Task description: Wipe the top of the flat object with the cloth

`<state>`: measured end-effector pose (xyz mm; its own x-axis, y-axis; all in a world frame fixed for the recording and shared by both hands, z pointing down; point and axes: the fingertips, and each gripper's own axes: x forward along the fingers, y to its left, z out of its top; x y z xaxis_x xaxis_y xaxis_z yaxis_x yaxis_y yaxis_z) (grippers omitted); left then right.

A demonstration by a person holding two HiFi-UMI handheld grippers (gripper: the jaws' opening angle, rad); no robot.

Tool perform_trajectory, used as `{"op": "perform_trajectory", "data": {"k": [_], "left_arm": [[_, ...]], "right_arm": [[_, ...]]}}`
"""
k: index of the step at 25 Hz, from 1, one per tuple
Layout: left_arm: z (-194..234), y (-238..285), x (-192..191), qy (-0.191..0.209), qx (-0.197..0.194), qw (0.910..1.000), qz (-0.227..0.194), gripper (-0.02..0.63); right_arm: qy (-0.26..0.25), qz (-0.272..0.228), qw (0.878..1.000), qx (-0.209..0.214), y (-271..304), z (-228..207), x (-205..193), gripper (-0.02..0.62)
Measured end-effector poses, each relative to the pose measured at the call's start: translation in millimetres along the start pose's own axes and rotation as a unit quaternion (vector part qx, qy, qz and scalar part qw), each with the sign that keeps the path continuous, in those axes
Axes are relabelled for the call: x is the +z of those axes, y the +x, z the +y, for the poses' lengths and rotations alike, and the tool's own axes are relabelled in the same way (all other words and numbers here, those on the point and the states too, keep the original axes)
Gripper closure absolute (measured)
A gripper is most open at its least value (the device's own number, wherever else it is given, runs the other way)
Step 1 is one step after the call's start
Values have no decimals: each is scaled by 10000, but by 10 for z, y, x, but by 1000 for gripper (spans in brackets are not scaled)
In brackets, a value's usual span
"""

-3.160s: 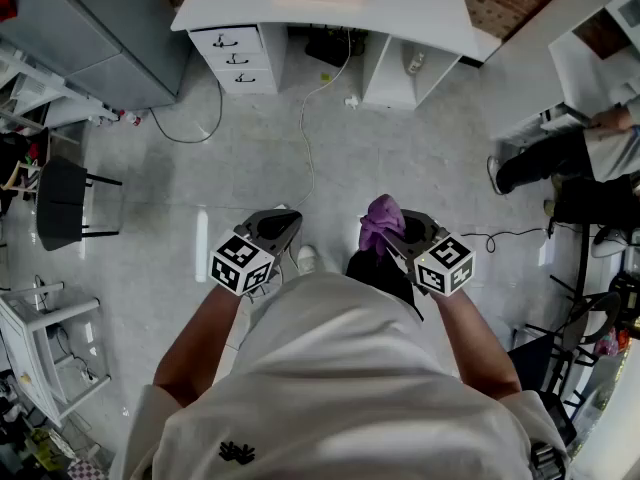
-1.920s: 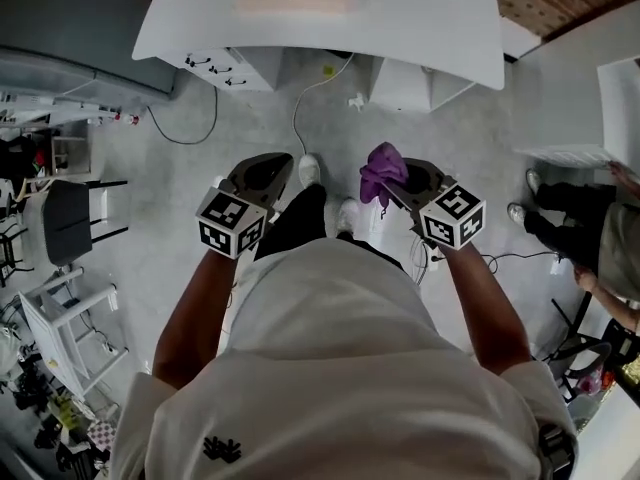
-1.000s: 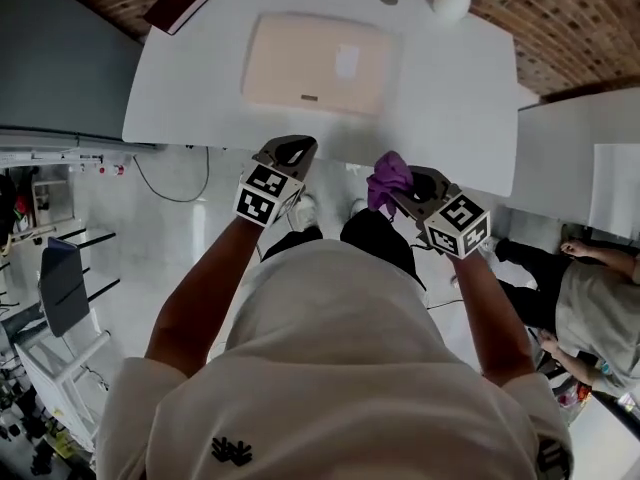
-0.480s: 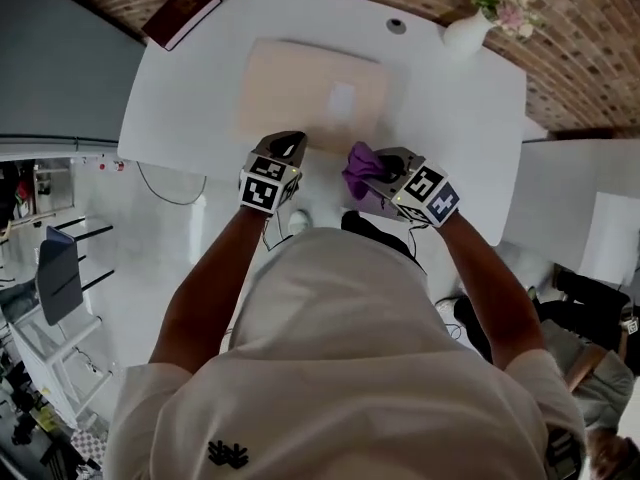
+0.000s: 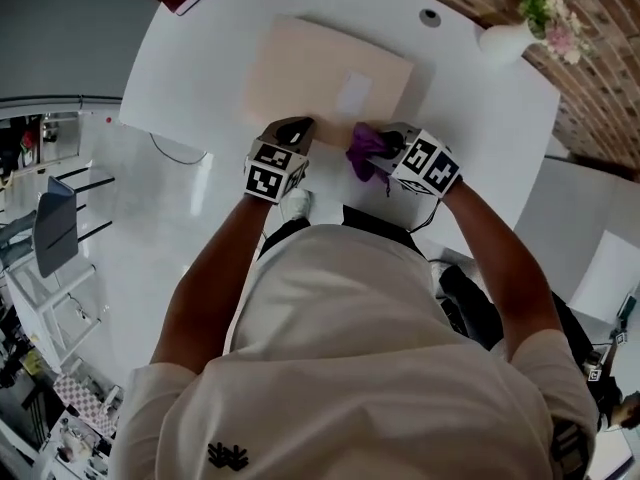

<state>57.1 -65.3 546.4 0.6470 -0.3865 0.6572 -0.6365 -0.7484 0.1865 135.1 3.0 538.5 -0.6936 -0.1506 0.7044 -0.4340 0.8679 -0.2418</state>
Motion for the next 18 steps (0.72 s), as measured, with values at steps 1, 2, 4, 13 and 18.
{"op": "perform_trajectory", "data": {"k": [1,2,4,13,18], "left_arm": [[14,14,1,-50,6,10000,-29,580],[23,27,2,-81,24,10000,-52,580],[20,46,-6,-91,92,9999,-73,580],[27,47,-7,-186,196,9996,-112,580],[21,31,-26,-215,307,9991,-173,580]], "right_arm": [[-60,17,10000,16,-8,-73,-2,480],[-124,42,9999,10,-23,-153,-7,480],[-213,101,9997,-48,-71,-324,-22,480],[-314,233,9978,-536,-314,-1193,28,480],[-309,311,9956,-832,-414,-1562,42,480]]}}
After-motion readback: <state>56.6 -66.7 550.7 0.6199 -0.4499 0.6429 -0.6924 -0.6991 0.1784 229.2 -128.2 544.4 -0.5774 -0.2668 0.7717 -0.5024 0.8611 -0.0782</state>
